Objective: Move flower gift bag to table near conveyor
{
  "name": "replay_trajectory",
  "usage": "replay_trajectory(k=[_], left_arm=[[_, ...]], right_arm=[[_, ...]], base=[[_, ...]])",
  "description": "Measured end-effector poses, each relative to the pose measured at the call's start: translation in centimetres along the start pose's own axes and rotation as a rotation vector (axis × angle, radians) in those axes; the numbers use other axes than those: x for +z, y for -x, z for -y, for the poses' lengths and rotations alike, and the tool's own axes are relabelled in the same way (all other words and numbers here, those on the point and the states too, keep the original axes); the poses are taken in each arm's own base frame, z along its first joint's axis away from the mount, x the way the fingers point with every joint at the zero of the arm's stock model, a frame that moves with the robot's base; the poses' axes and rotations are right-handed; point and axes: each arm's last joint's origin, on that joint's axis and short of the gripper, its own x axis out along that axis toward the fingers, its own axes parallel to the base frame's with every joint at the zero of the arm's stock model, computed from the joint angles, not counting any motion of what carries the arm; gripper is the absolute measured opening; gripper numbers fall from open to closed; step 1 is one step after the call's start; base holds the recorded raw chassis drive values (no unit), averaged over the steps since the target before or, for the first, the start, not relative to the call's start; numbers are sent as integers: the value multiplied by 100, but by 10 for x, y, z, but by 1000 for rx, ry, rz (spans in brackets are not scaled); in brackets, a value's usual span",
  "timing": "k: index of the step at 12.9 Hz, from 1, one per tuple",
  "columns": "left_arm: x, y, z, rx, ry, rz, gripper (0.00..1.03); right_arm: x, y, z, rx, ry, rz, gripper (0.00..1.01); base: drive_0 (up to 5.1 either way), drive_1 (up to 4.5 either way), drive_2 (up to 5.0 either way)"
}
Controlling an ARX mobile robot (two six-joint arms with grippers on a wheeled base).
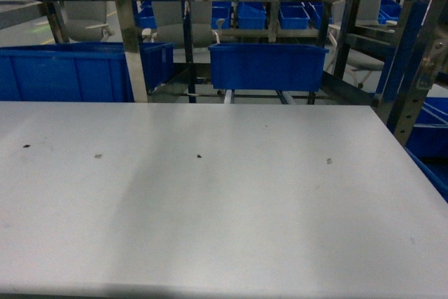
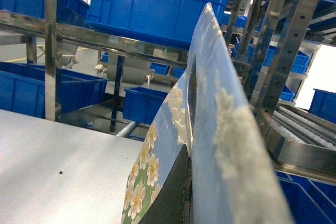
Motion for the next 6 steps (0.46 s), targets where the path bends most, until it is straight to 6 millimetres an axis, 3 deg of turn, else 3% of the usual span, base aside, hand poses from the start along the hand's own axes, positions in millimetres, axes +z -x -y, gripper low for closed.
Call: replay_trajectory(k=[6], left_arm=[[0,0,0,0,1,-1,2]], right_arm=[[0,0,0,0,1,-3,2]], base=[[-493,252,252]])
